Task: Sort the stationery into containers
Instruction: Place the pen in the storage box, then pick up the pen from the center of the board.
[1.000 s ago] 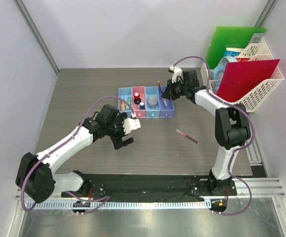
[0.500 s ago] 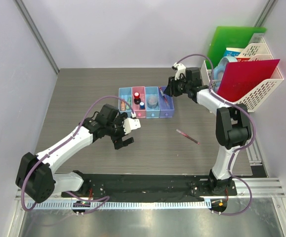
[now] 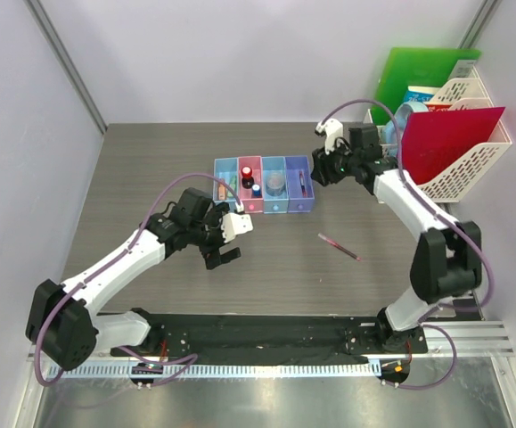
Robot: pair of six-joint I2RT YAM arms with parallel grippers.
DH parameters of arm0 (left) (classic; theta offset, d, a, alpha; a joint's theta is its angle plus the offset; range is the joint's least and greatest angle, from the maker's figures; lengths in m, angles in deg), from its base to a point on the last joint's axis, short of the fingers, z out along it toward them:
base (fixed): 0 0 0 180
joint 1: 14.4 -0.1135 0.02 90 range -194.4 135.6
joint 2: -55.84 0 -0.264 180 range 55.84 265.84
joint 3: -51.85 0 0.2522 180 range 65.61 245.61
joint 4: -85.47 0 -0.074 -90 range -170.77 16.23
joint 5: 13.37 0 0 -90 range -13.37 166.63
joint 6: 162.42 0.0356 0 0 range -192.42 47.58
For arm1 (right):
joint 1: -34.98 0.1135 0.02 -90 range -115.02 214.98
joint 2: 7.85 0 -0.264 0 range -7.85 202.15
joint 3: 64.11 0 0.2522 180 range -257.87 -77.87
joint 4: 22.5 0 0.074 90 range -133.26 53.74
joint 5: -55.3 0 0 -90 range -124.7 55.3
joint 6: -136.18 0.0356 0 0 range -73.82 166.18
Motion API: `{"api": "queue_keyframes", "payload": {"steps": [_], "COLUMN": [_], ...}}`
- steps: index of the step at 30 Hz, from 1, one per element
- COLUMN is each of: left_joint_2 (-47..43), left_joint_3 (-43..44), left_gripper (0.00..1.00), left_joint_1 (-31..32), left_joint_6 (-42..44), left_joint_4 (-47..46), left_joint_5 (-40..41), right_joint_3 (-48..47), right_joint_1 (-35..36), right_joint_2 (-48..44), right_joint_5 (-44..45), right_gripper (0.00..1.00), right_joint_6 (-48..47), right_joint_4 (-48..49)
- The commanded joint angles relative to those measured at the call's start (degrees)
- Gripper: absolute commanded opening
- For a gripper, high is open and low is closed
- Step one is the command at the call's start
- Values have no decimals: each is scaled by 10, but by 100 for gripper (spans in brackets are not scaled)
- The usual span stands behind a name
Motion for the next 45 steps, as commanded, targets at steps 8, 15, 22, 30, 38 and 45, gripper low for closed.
{"api": "queue_keyframes", "payload": {"steps": [8,15,22,30,38,45], "left_joint_2": [-18,-22,19,88,279,508], "left_joint_3": [25,34,39,91,312,556], "left_gripper": [100,100,100,100,100,100], "left_joint_1": [-4,-4,-4,-40,-124,-122], "left_joint_6": [5,-2,-16,-40,71,279], "left_joint_4": [-1,5,-26,-35,214,623], "left_joint_5": [-14,-19,-37,-131,-415,-482], "right_joint_3": [210,236,268,324,381,323], "right_joint_1": [2,3,9,17,51,110], "right_joint_2": [-89,-48,3,-26,-262,-384], "right_joint_5": [76,72,116,191,296,350], "right_gripper": [55,53,37,1,1,1], "right_joint_6": [-310,-315,-324,-322,-378,-422], "right_joint_4": [-235,-210,-162,-83,-57,-39]}}
